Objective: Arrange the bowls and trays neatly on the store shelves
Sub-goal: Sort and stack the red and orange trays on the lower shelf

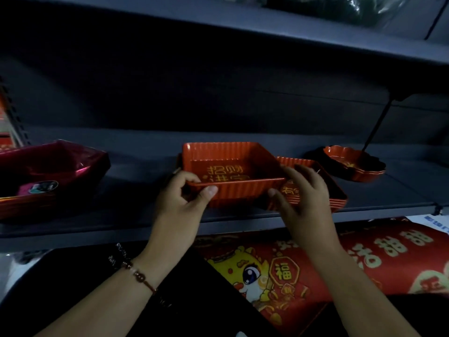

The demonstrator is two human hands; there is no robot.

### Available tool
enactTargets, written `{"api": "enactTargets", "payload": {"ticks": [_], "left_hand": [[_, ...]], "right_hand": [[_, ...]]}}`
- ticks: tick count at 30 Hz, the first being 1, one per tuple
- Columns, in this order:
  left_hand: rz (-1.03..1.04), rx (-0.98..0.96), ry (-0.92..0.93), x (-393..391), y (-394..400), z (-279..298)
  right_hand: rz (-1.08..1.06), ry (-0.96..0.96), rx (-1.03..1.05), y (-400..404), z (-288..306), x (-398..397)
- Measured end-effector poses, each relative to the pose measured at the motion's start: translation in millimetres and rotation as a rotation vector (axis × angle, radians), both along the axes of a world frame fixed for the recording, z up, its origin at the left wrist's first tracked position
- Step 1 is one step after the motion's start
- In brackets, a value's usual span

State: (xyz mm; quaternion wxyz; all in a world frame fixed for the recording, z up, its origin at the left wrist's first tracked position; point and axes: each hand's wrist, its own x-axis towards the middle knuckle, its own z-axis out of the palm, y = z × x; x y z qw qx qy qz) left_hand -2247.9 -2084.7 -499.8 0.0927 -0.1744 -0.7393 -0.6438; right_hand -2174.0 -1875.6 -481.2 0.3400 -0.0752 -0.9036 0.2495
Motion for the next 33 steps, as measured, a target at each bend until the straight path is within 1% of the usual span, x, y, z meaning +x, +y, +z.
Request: {"api": "enactTargets", "payload": {"ticks": [2, 3, 6, 9, 11, 14, 18, 21, 25, 27, 30, 32, 33], "left_hand": [[0.027, 0.015, -0.009, -12, 0, -3], [0.047, 0.004, -0.004, -17, 1, -5], [0.087, -0.034, 0.024, -27, 0, -11], [0.093, -0.091, 0.034, -38, -3, -16], [0.076, -0.116, 0.024, -46, -5, -18], [0.060, -0.165, 0.020, -55, -9, -21], [0.028, -0.326, 0.018, -61, -11, -31], [0.001, -0.432, 0.026, -59, -8, -33], [0.045, -0.750, 0.007, -53, -7, -33], [0.076, -0.823, 0.060, -50, -7, -32], [0.129, -0.873, 0.263, -41, -1, -24], [0.120, -0.868, 0.411, -30, 9, -17], [0.104, -0.861, 0.456, -23, 16, -14]], "right_hand": [[0.099, -0.025, -0.128, 2, -7, -8], [0.121, -0.031, -0.142, 0, -11, -13], [0.112, -0.065, -0.096, -7, -20, -28], [0.040, -0.187, -0.003, -12, -25, -40], [0.003, -0.205, 0.078, -13, -24, -46], [0.014, -0.228, 0.102, -12, -25, -52], [-0.019, -0.349, 0.269, -9, -35, -56], [-0.029, -0.364, 0.294, -8, -37, -57], [-0.007, -0.363, 0.333, -6, -38, -54], [0.010, -0.368, 0.337, -5, -38, -51], [0.042, -0.377, 0.317, -2, -35, -47], [0.048, -0.361, 0.268, 1, -33, -42], [0.041, -0.350, 0.251, 4, -31, -39]]}}
